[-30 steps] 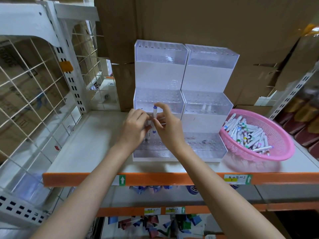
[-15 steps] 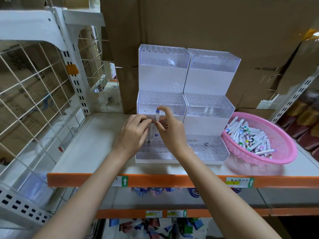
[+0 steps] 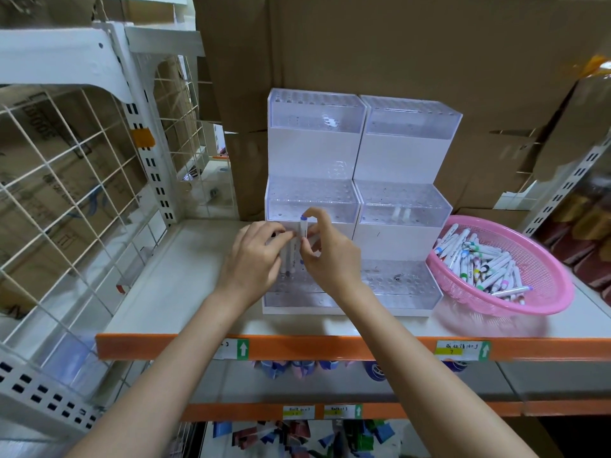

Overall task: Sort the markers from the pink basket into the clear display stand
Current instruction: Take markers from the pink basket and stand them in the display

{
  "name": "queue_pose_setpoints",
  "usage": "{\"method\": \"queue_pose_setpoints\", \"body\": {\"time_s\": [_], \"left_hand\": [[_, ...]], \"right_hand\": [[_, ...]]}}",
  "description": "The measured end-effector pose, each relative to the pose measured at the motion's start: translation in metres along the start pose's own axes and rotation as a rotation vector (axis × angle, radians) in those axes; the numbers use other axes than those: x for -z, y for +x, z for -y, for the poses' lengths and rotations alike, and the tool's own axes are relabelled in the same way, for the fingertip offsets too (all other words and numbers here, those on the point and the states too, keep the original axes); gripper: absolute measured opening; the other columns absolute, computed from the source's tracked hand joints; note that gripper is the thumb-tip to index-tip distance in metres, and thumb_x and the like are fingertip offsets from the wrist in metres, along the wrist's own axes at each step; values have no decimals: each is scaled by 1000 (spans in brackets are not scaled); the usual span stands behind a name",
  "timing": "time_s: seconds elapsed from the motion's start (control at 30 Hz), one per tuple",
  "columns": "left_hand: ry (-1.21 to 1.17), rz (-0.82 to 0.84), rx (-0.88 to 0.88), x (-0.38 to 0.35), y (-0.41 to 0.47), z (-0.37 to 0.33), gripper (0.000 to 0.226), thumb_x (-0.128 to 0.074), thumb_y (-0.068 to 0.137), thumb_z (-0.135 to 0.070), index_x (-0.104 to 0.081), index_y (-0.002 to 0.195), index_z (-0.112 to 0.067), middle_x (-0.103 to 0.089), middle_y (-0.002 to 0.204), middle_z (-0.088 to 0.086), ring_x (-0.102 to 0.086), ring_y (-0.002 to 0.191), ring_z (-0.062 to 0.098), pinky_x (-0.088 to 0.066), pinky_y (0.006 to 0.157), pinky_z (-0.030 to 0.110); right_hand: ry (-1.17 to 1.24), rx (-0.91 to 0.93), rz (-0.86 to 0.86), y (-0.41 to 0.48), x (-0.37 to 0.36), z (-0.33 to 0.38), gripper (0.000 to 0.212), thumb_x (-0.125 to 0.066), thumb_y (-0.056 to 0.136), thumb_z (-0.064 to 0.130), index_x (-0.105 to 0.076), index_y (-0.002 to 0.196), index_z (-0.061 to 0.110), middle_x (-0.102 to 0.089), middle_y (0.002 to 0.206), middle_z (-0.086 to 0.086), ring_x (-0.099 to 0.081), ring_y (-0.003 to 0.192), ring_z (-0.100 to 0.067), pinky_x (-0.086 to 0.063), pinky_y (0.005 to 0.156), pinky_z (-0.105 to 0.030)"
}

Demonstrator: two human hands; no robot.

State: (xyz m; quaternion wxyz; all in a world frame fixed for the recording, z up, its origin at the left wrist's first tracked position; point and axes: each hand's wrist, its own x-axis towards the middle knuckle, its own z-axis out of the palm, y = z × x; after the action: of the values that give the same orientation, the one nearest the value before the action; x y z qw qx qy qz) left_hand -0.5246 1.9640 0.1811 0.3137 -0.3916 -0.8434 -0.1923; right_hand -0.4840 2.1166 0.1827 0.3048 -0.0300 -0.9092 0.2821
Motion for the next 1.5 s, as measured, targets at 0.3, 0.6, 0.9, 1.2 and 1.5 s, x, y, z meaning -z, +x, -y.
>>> {"method": "queue_pose_setpoints", "body": {"time_s": [0.3, 0.6, 0.9, 1.2, 1.5], "left_hand": [[15, 61, 7, 1, -1, 4, 49, -65, 68, 0, -64, 116, -11, -60, 112, 6, -53, 105, 25, -40, 88, 35], [-17, 61, 44, -1, -1, 3, 49, -64, 71, -1, -63, 118, -14, -59, 113, 4, -50, 105, 23, -43, 84, 37], [-27, 38, 97, -5, -3, -1, 44, -64, 74, -3, -63, 117, -14, -58, 113, 3, -48, 106, 24, -46, 87, 39], [-12, 89, 119, -1, -2, -2, 48, -70, 74, -10, -60, 120, -18, -57, 115, 1, -47, 109, 22, -43, 86, 38], [16, 15, 147, -5, 5, -16, 41, -73, 74, -21, -62, 113, -17, -57, 110, 2, -52, 103, 22, -40, 86, 36]], "right_hand": [[-139, 37, 63, -4, -10, -11, 39, -59, 88, 25, -32, 112, 39, -63, 83, 8, -61, 69, -21, -51, 57, -35], [-101, 84, 45, -4, -7, -13, 29, -55, 89, 20, -39, 108, 35, -62, 86, 9, -58, 67, -21, -49, 53, -35], [-143, 22, 77, -2, -8, -10, 16, -56, 90, 24, -44, 101, 27, -59, 84, 10, -56, 71, -21, -41, 52, -29], [-136, -12, 44, -1, -6, -3, 7, -51, 94, 29, -46, 97, 26, -61, 83, 9, -56, 72, -21, -46, 55, -33], [-143, 3, 164, -4, 18, -6, 22, -54, 93, 30, -48, 113, 26, -61, 102, 10, -59, 92, -18, -49, 64, -33]]}}
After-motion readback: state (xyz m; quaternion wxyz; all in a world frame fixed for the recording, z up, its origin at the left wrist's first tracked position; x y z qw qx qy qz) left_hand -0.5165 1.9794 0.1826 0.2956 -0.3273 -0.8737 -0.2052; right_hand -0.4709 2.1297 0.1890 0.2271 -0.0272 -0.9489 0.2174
